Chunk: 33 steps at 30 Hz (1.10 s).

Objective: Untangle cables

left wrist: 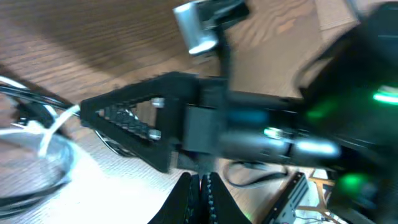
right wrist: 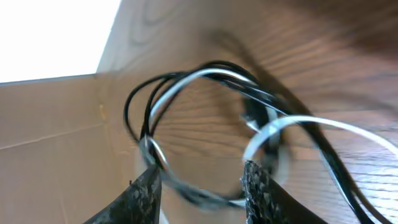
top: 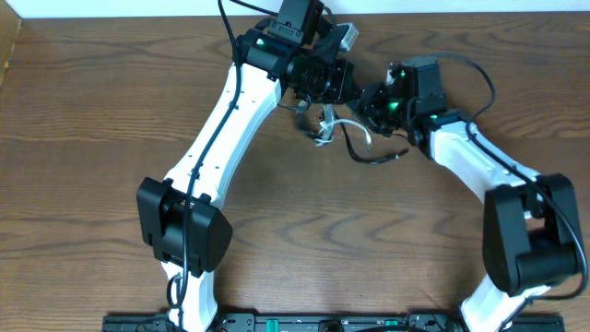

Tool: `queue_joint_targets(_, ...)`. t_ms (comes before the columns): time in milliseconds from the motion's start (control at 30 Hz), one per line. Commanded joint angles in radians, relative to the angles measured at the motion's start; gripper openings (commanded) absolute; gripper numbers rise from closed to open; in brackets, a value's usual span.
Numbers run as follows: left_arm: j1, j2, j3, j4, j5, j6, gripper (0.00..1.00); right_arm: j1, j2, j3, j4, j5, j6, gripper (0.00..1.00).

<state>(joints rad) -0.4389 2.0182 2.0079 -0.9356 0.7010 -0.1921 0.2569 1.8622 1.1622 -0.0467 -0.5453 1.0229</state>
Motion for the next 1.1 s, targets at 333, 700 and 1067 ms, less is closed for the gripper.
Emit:
queue_joint_targets(333,0.092,0.008,-0.001,-0.035,-0.330,0.048,0.17,-0.018,0.046,0.001,-0.185,0.076,-0.237,0.40)
queue_joint_targets(700,0.220,0.149,-0.005,0.040,-0.402,0.250,0.47,-0.022,0.046,0.001,-0.259,0.095,-0.307,0.45)
queue_joint_targets(1067,0.259,0.304,-0.005,0.090,-0.478,0.457,0.51,0.027,0.046,0.001,-0.280,0.126,-0.352,0.47)
